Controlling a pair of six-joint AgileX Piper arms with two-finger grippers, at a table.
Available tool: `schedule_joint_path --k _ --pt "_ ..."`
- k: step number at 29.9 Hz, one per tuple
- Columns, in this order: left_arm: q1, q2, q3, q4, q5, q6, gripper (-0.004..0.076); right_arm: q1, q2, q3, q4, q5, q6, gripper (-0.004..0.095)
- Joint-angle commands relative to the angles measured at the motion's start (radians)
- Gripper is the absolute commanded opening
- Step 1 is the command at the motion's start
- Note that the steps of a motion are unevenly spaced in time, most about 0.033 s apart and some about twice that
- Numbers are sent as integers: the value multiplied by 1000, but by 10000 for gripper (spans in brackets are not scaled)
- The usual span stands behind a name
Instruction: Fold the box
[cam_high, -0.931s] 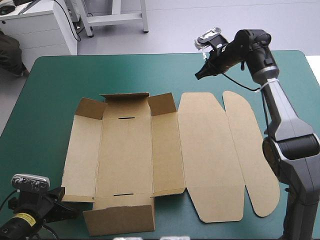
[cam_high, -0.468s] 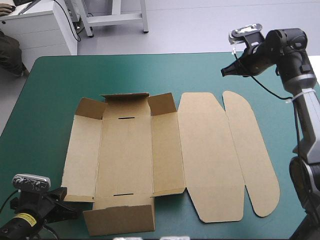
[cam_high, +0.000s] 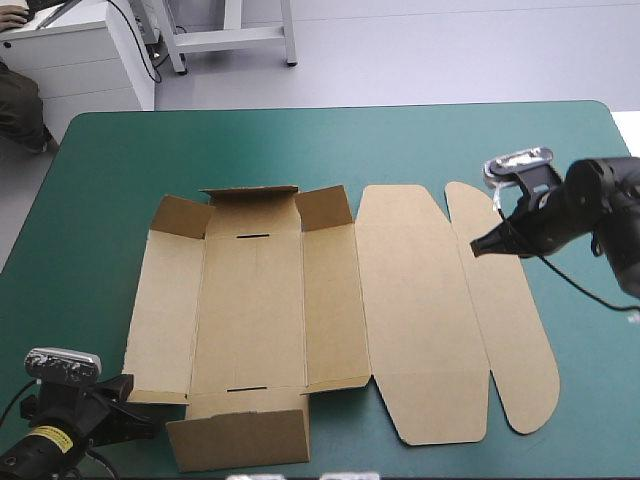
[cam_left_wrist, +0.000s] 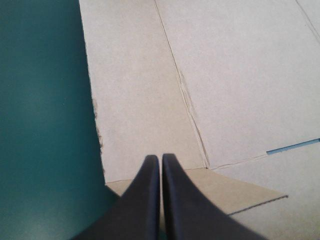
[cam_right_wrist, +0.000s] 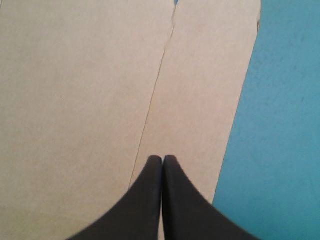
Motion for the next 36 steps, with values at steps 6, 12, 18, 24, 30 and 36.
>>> schedule_joint_path --k 6,12,18,24,30,36 --pt "-7 11 -24 -10 -55 0 -8 -10 -351 317 2 -110 24 -19" --pt "-7 11 -24 -24 -64 21 -8 -10 -574 457 4 -101 60 -20" --pt "-7 11 -66 -30 -66 25 -8 -10 -767 544 4 -89 117 -20" --pt "-7 52 -222 -67 -12 59 -8 -10 -870 590 2 -46 117 -20" --pt "-7 226 -421 -69 129 68 -8 -10 -882 595 2 -28 117 -20" --pt "-7 430 -554 -65 126 104 -8 -10 -882 595 2 -28 115 -20"
